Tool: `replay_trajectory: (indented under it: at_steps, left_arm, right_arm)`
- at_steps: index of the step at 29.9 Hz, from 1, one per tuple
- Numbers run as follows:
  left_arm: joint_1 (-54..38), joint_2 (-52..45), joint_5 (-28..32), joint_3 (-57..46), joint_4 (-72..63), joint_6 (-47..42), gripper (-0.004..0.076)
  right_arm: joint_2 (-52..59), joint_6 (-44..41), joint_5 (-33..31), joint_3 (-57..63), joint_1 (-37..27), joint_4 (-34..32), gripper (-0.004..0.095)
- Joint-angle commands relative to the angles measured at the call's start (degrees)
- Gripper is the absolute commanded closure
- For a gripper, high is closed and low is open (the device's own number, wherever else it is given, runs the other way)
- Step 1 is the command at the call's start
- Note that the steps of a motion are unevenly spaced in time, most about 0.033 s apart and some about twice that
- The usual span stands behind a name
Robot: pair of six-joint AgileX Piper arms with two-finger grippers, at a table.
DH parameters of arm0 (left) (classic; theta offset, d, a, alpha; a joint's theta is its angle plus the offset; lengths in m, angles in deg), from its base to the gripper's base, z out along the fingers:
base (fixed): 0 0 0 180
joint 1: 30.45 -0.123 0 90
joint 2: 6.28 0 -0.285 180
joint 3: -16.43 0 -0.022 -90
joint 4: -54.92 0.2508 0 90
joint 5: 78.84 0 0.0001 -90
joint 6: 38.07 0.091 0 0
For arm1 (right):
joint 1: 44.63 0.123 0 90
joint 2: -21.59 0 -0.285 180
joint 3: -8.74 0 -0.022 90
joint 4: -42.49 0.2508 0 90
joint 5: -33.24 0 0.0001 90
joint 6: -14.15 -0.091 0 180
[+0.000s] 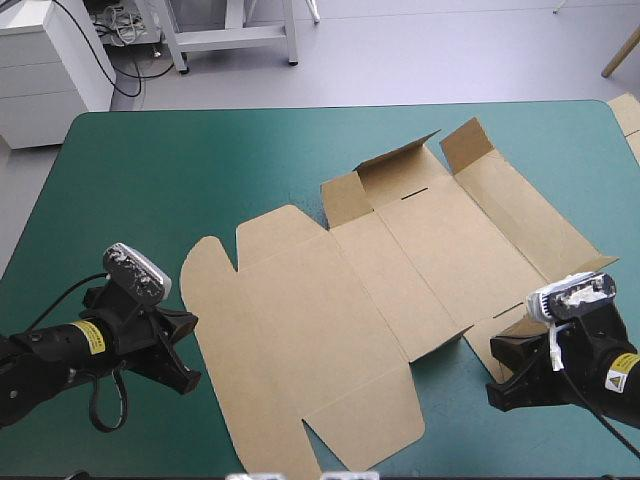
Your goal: Fold the box
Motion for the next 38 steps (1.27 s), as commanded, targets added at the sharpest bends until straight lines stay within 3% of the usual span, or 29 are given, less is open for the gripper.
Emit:
replay_trajectory:
  at_steps: [1,20,24,29,31,38]
  left_arm:
    - [-0.1,-0.2,3.6,1.9,-1.5,-0.1,0.0731]
    - [-0.1,-0.2,4.0,1.9,-1.5,-0.1,0.0731]
    - [-0.1,-0.2,5.2,1.9,-1.5,-0.1,0.0731]
    - [-0.1,-0.2,6.5,1.9,-1.5,-0.1,0.0731]
    - [-0.1,-0.2,6.6,1.9,-1.5,-0.1,0.0731]
    - [-0.1,-0.2,6.6,1.9,-1.5,-0.1,0.0731]
  right_arm:
    - [-0.4,-0.1,2.7,-1.8,0.1,1.5,0.0924]
    - [-0.4,1.2,2.8,-1.8,0.1,1.4,0.0890]
    - [-0.4,-0.2,2.8,-1.8,0.1,1.5,0.0689]
    - [-0.4,-5.6,2.7,-1.8,0.1,2.2,0.0294]
    - [-0.4,-8.7,2.7,-1.8,0.1,2.6,0.0188]
    - [-0.4,-25.4,2.7,-1.8,0.1,3.3,0.0145]
